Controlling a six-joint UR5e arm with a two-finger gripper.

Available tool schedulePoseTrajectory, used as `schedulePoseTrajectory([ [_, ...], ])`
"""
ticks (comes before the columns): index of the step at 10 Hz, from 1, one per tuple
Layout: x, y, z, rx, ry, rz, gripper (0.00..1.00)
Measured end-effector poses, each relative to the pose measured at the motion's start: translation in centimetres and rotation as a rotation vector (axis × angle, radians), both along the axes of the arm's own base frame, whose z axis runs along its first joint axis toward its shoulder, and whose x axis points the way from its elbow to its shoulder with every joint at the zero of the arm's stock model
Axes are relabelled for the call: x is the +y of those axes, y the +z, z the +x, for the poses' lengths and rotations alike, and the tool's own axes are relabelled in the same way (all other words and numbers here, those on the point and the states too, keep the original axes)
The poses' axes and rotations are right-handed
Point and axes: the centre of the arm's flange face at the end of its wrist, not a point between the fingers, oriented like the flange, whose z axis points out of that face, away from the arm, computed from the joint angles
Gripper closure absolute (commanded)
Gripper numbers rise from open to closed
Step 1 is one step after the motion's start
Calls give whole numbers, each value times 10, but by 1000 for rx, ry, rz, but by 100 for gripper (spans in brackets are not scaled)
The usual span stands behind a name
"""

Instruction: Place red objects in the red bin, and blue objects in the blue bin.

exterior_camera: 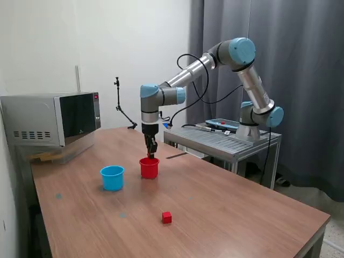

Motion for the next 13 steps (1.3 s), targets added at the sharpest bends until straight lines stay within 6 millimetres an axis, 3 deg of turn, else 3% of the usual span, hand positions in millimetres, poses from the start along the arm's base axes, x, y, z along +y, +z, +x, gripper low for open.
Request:
schedulePoseTrajectory([
  [6, 5, 7, 4, 10, -21, 2, 100],
  [13, -10, 7, 2, 75, -45, -48, 100],
])
